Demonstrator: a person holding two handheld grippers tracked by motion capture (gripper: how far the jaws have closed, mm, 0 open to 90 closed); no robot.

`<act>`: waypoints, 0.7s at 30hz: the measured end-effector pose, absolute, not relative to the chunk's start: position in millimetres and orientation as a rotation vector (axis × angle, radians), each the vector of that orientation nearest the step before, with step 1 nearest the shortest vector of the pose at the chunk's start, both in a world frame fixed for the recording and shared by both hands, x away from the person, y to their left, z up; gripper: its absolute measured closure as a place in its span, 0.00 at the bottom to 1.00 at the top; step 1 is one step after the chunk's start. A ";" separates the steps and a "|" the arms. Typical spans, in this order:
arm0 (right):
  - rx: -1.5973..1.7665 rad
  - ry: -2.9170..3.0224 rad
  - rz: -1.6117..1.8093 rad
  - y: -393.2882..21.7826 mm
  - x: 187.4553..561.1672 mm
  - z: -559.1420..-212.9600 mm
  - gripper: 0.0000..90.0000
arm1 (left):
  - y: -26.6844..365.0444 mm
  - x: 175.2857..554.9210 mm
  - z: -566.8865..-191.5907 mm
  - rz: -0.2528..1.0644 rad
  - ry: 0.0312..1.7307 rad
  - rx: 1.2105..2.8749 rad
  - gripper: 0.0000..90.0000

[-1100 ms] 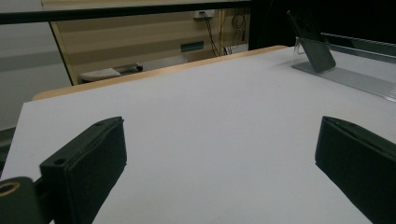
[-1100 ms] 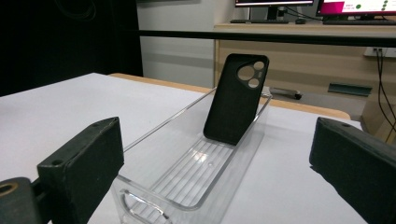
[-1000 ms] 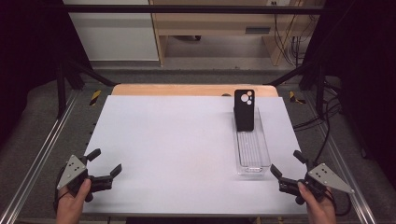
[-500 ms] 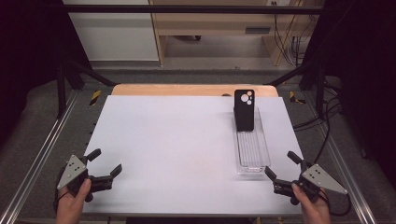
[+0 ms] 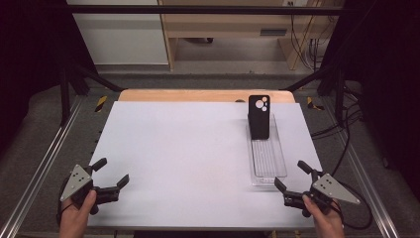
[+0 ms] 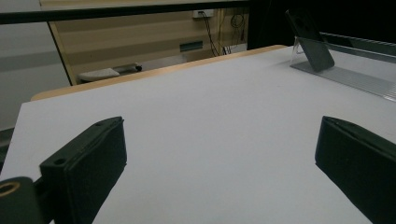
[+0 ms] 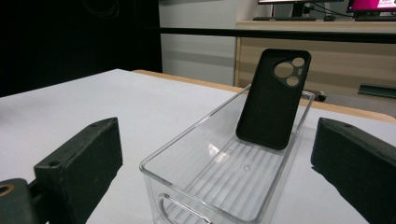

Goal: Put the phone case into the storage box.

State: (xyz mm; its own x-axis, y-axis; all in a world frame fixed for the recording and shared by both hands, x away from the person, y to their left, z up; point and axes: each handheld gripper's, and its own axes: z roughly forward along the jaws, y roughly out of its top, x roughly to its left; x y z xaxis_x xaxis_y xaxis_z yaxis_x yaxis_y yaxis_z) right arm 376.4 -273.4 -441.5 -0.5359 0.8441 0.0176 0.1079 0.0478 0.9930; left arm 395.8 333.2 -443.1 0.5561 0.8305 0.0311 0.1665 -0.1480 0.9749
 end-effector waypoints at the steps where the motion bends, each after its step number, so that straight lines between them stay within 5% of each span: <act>1: 0.961 1.718 1.545 -272.0 377.1 -441.5 0.03 | 333.2 395.8 -443.1 0.721 0.851 1.647 0.02; 21: 0.940 1.751 1.586 -242.1 390.7 -439.0 0.03 | 331.8 394.6 -441.2 0.718 0.815 1.641 0.02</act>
State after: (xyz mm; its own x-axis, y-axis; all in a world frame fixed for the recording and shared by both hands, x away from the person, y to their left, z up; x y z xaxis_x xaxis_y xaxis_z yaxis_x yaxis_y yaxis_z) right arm 390.7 -242.1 -439.0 -0.5768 0.8162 0.0330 0.1133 0.0400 0.9928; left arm 394.6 331.8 -441.2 0.5773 0.8155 0.0402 0.1428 -0.1493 0.9784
